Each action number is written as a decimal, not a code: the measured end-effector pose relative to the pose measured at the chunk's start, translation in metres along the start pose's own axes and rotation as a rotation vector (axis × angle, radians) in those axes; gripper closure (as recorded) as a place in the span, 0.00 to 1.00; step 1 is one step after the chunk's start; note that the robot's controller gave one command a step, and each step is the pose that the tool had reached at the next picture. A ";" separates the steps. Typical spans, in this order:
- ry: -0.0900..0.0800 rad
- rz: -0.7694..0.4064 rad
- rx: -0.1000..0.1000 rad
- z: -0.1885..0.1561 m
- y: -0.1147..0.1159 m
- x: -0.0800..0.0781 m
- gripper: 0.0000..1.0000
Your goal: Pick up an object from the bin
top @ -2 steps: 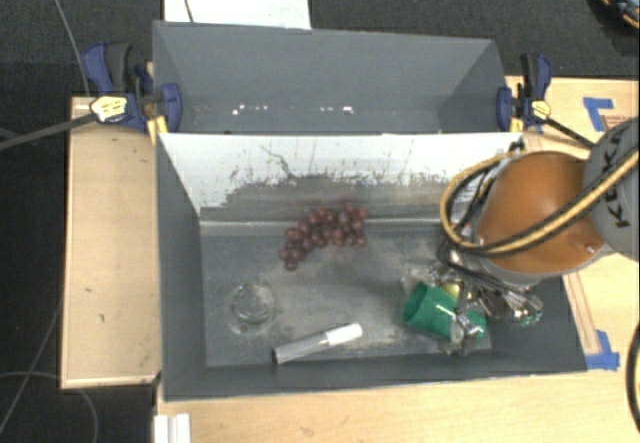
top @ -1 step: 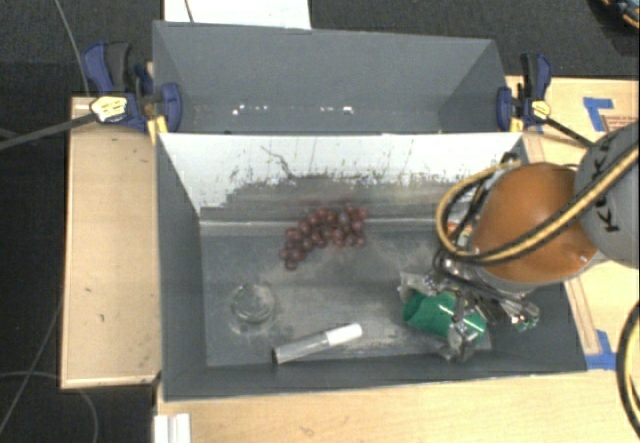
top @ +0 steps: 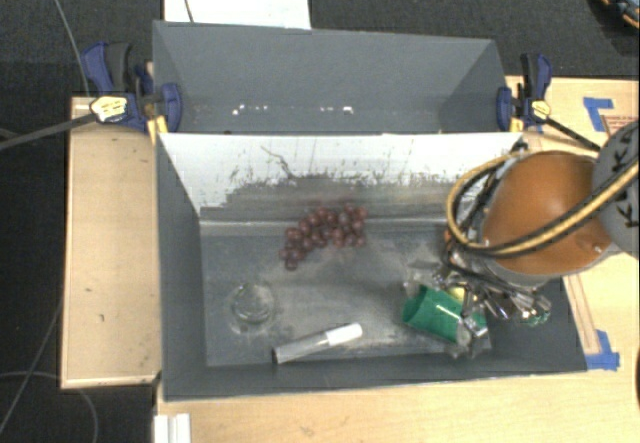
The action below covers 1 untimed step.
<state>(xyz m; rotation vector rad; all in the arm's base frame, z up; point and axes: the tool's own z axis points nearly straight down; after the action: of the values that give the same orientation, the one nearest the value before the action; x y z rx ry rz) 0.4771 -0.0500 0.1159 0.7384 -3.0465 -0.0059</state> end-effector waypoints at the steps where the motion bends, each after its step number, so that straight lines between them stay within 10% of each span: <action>1: -0.012 -0.132 0.004 0.042 -0.002 -0.003 1.00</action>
Offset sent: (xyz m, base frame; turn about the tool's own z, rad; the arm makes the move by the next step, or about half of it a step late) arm 0.0000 0.0000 0.0000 0.0000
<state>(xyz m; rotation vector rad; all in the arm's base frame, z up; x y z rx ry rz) 0.4804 -0.0507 0.0740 0.9419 -3.0028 -0.0046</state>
